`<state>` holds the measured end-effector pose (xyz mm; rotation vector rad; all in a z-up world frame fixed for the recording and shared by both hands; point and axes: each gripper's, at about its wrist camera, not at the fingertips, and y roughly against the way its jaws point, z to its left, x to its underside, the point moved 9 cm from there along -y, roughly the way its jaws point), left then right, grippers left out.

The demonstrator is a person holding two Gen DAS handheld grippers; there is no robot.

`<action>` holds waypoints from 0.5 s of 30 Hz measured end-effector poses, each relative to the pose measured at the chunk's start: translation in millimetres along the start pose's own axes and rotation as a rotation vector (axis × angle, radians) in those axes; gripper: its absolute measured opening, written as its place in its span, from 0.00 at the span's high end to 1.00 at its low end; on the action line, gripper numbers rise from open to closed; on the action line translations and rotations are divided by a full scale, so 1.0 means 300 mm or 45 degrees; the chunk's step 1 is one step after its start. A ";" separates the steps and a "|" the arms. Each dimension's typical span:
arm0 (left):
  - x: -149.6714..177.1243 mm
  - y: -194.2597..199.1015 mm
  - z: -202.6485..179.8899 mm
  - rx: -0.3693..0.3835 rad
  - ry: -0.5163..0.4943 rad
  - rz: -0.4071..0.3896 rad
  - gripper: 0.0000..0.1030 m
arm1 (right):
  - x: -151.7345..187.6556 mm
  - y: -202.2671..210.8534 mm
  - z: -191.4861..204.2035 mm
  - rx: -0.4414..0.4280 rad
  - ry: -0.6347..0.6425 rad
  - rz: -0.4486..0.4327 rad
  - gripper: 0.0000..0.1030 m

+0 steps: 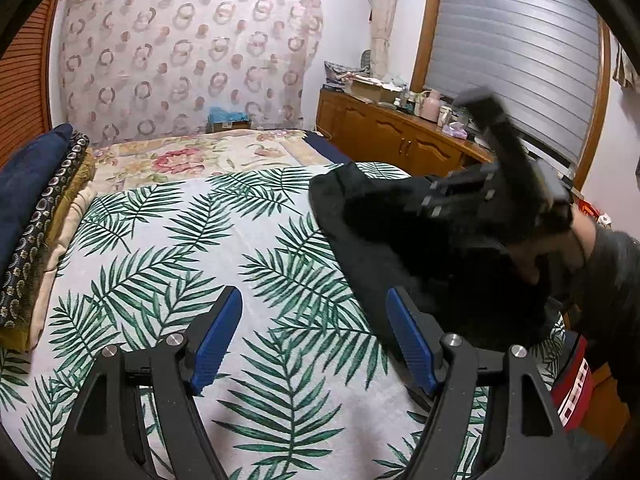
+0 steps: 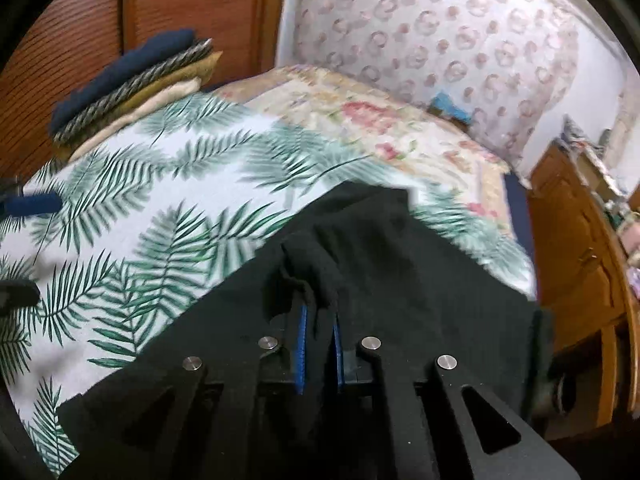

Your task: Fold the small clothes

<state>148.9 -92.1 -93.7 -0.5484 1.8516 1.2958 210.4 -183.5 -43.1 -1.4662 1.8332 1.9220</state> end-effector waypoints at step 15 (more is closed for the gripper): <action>0.017 -0.010 -0.042 0.023 -0.025 0.029 0.27 | 0.064 0.075 -0.481 0.398 -0.308 0.009 0.83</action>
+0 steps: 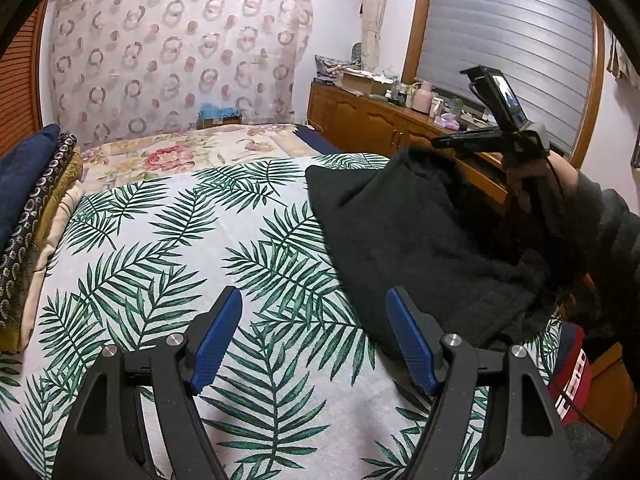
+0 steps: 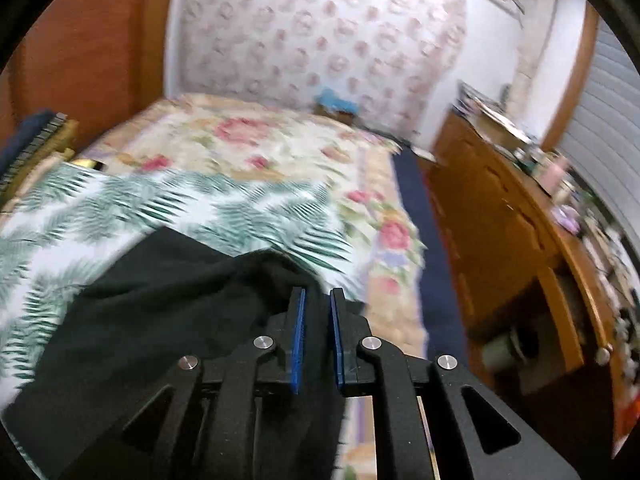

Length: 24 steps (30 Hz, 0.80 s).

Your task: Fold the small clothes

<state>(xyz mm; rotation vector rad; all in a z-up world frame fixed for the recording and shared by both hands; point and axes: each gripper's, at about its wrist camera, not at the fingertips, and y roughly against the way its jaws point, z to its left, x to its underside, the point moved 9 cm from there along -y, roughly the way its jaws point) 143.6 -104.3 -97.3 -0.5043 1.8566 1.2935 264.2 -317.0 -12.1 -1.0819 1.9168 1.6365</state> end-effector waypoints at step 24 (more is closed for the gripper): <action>0.034 -0.042 -0.071 0.041 -0.039 0.062 0.27 | 0.115 -0.041 0.096 -0.283 0.025 0.151 0.69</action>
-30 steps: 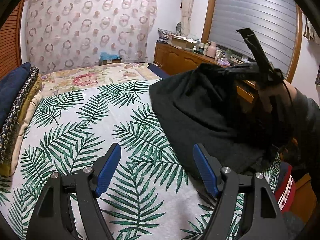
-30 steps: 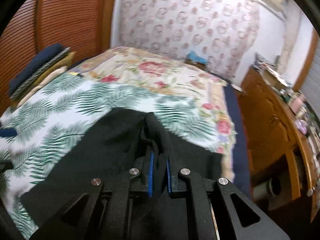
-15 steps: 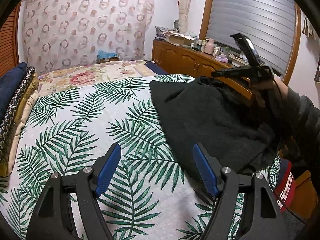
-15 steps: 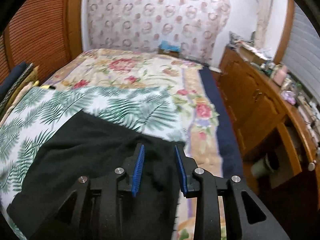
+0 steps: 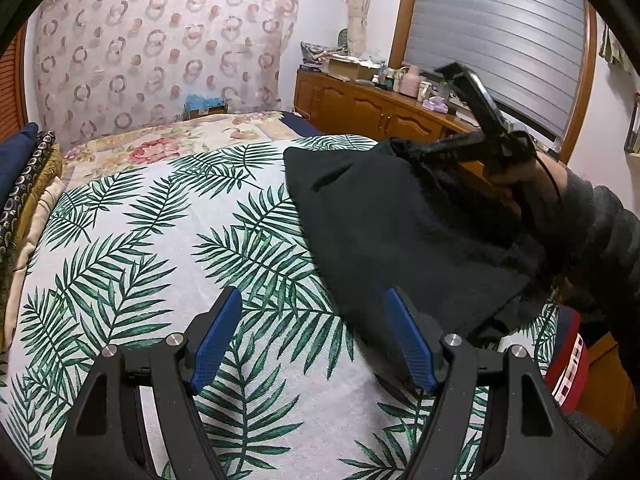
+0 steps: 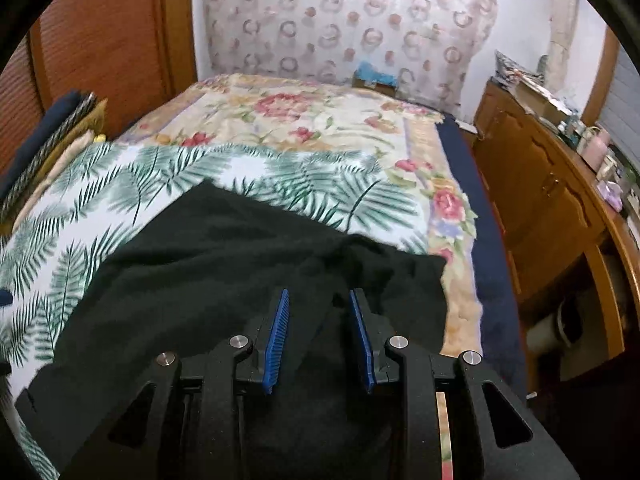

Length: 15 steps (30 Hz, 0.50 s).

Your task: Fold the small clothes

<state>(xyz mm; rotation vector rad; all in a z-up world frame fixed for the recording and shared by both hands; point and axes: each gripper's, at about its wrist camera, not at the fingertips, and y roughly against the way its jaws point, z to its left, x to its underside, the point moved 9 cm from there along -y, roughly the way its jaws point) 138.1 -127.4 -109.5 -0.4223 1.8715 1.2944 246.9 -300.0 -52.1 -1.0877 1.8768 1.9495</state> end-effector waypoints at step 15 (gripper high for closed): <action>0.027 -0.019 -0.042 0.047 -0.027 0.056 0.27 | 0.032 0.252 -0.185 0.186 -0.085 -0.162 0.93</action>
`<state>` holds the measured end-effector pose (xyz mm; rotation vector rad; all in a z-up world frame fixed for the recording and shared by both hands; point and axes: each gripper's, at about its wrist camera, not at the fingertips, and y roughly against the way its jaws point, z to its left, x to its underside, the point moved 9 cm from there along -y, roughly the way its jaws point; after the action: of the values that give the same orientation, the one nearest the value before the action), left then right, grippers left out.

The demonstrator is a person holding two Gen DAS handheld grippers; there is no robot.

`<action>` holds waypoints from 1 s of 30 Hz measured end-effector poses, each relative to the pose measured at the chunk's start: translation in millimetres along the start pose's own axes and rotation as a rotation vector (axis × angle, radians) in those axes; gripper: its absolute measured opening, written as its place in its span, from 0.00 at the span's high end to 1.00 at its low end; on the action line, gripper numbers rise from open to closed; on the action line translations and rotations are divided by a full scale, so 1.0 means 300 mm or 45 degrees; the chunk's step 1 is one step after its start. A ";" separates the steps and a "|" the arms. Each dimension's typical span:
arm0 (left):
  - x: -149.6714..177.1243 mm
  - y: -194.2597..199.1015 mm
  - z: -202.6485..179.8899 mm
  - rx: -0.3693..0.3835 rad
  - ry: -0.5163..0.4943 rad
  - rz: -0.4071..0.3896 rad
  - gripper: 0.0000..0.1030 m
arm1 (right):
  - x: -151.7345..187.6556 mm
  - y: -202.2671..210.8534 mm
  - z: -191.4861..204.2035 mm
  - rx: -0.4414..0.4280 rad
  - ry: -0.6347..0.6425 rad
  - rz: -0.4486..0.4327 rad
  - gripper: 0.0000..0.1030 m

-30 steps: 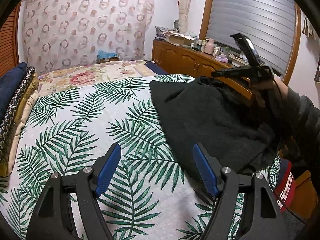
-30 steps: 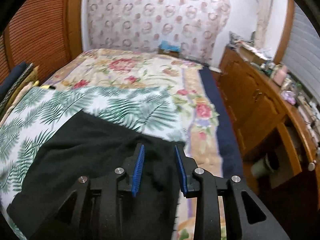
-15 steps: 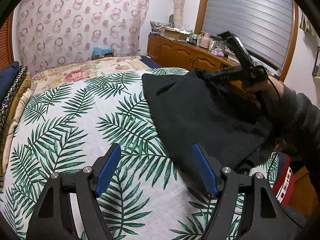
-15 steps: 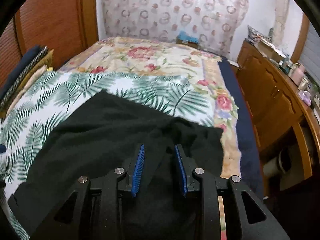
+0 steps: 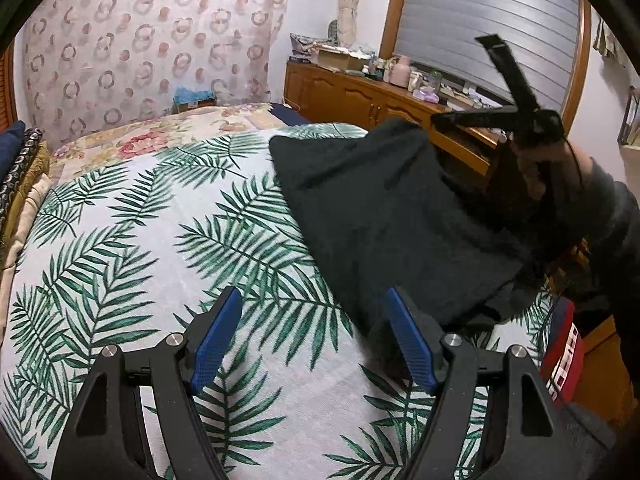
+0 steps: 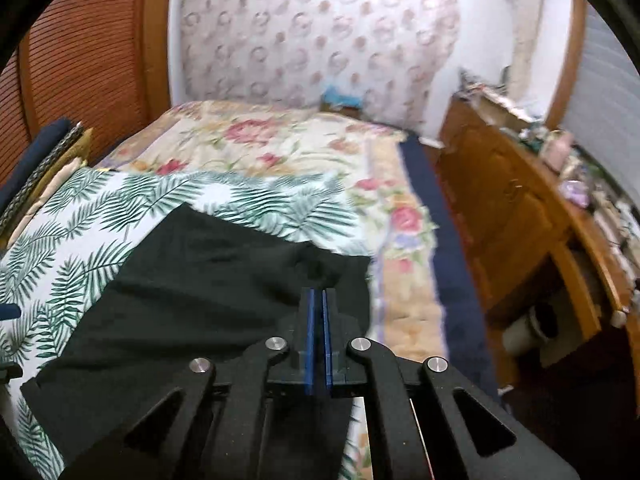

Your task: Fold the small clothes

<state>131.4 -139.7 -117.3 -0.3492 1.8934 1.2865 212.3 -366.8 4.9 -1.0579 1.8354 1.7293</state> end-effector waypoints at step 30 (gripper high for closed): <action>0.116 0.033 -0.225 0.206 -0.158 0.194 0.90 | 0.410 0.381 0.168 -0.338 0.070 0.068 0.97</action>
<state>72.0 -187.1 -125.7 -0.0408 1.9316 1.2127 39.0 -354.6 -17.5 -1.1761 1.7134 2.0368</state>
